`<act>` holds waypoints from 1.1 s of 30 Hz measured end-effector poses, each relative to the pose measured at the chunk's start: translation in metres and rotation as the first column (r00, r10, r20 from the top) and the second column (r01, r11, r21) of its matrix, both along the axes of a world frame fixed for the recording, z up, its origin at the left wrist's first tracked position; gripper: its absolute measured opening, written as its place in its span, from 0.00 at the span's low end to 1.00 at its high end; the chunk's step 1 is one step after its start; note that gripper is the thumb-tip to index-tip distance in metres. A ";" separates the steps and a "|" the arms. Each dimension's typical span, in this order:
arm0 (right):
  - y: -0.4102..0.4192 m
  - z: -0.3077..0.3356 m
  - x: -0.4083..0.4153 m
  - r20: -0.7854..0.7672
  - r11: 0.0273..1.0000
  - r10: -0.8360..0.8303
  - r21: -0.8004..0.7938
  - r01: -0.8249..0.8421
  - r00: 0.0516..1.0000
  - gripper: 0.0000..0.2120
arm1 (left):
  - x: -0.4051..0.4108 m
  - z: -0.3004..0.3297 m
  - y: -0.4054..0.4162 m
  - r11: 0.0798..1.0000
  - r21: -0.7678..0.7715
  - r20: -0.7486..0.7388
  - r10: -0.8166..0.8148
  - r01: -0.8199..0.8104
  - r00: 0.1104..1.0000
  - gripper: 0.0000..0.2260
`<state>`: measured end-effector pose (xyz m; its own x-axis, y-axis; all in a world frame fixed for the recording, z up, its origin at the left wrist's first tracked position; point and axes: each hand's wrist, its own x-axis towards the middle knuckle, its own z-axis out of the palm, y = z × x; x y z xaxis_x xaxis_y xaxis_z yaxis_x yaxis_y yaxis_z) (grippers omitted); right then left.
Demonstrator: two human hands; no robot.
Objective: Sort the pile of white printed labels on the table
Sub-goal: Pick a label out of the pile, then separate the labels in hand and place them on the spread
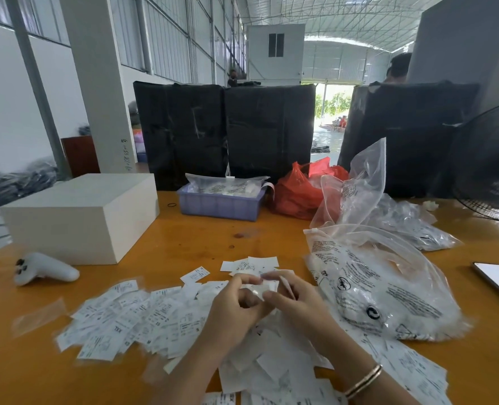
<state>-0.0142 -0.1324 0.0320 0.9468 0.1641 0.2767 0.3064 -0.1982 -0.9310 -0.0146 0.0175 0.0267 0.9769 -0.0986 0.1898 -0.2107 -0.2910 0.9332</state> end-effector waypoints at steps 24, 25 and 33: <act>-0.004 0.005 0.007 -0.152 0.616 0.031 0.782 0.101 0.988 0.17 | -0.001 -0.005 -0.004 0.981 0.045 0.270 0.168 -0.187 0.948 0.06; -0.004 0.005 0.007 -0.142 0.617 -0.001 0.779 0.112 0.990 0.18 | -0.001 -0.005 -0.004 0.977 0.062 0.295 0.177 -0.204 0.939 0.05; 0.003 0.009 0.005 -0.081 0.646 -0.142 0.748 0.154 0.987 0.26 | -0.003 -0.005 -0.002 0.946 0.131 0.419 0.217 -0.296 0.882 0.04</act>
